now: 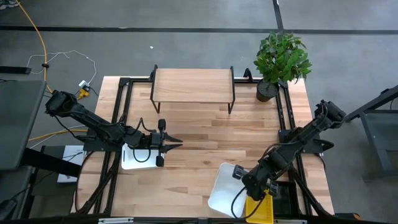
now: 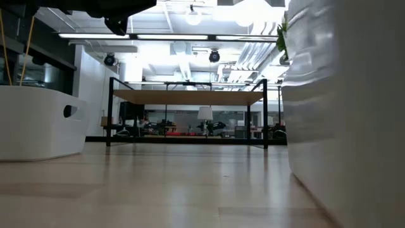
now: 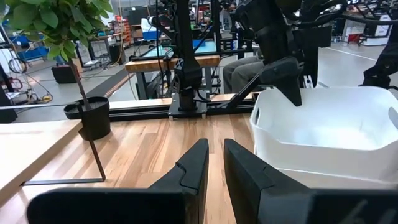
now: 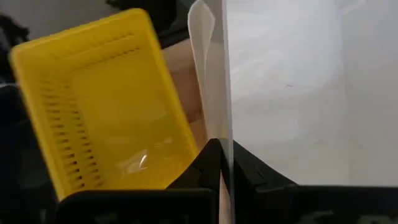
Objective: Stack baskets on shelf by color
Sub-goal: Stack the top right white bin on the bottom white bin
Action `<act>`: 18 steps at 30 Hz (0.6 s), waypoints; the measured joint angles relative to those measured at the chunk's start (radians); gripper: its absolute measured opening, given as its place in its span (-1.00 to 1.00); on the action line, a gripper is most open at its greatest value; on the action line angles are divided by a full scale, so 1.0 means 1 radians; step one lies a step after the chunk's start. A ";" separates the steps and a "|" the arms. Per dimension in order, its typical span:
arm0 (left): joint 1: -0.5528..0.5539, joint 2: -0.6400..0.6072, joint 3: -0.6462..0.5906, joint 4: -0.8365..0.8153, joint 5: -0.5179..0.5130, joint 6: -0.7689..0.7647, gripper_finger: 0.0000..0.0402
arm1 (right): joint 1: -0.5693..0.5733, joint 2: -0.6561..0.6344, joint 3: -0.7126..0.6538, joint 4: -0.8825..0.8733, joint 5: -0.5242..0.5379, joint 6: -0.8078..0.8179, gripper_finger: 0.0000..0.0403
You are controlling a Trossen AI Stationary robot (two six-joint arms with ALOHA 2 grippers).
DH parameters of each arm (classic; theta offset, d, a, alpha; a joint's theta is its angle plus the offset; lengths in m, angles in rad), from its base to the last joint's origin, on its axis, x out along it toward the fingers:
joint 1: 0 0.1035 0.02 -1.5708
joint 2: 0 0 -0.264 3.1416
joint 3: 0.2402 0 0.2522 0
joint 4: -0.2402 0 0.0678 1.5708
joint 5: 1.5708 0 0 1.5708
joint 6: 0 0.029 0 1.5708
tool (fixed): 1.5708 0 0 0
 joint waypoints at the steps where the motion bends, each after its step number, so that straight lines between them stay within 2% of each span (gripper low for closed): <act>1: 0.000 0.000 0.000 0.000 -0.005 0.000 -0.79 | -0.003 0.000 0.000 0.000 0.015 0.022 -1.00; 7: 0.000 0.000 0.000 0.000 -0.014 0.000 -0.79 | -0.004 0.000 0.000 -0.001 0.157 0.102 -1.00; 12: 0.000 0.000 0.000 0.000 -0.015 0.000 -0.79 | -0.004 0.000 0.000 0.000 0.152 0.034 -1.00; 18: 0.000 0.000 0.000 0.000 -0.016 0.000 -0.79 | -0.024 0.000 0.000 0.000 0.139 0.029 -1.00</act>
